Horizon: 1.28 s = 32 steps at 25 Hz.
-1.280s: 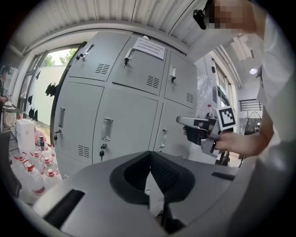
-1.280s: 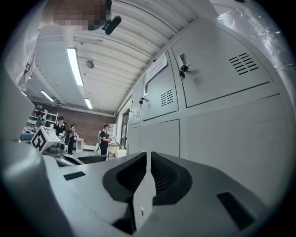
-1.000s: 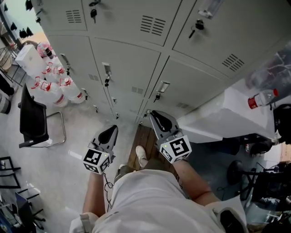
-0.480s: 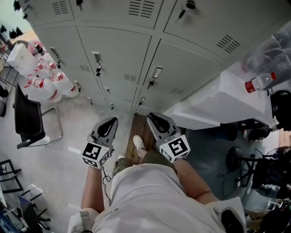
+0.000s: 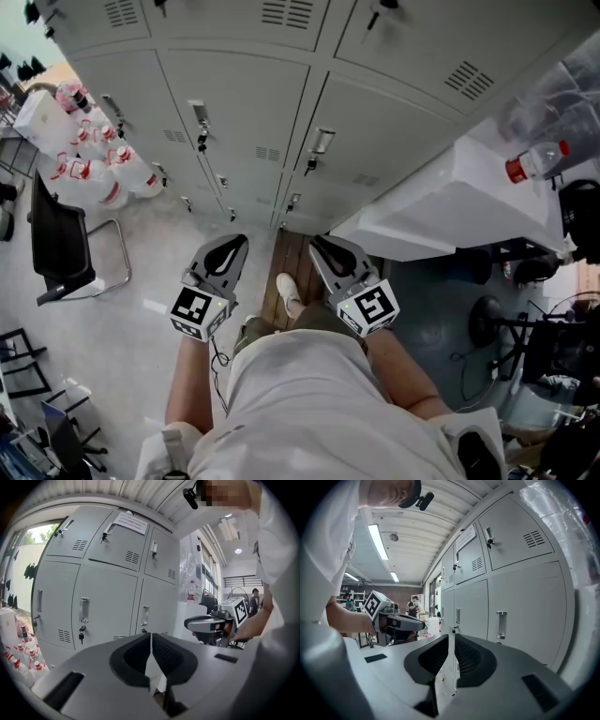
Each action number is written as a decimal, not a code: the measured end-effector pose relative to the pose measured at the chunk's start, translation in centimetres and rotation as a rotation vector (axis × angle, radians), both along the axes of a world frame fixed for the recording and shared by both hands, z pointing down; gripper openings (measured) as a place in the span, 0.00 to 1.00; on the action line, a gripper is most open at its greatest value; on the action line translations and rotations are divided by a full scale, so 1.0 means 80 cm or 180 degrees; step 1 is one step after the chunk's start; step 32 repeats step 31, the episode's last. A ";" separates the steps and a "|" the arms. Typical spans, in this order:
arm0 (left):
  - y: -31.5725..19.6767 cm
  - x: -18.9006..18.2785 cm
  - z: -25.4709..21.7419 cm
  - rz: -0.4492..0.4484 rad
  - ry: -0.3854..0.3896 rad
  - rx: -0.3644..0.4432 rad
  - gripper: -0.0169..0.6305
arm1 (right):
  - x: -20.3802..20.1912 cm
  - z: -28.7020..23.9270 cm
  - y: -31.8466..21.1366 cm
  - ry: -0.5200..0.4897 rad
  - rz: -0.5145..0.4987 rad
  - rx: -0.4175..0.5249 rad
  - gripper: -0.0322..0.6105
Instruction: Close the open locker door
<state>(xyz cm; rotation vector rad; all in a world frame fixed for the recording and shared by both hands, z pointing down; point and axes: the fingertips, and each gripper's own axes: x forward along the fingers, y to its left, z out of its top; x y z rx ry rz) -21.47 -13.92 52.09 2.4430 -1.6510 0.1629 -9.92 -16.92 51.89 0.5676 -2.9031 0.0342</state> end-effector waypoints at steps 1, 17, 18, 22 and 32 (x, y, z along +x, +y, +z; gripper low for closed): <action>0.000 0.000 0.000 0.0008 -0.0002 -0.0002 0.03 | 0.000 0.000 0.000 -0.0007 0.0000 -0.0005 0.11; 0.007 -0.008 0.002 -0.0042 0.0040 -0.0038 0.03 | -0.014 -0.001 0.001 -0.0095 -0.0097 -0.0059 0.11; 0.007 -0.008 0.003 -0.0044 0.0039 -0.0040 0.03 | -0.014 -0.001 0.002 -0.0094 -0.0094 -0.0064 0.11; 0.007 -0.009 0.003 -0.0056 0.0038 -0.0042 0.03 | -0.013 0.001 0.001 -0.0081 -0.0093 -0.0077 0.11; 0.008 -0.013 0.003 -0.0111 0.0039 -0.0044 0.03 | -0.014 -0.002 -0.002 -0.0103 -0.0116 -0.0080 0.11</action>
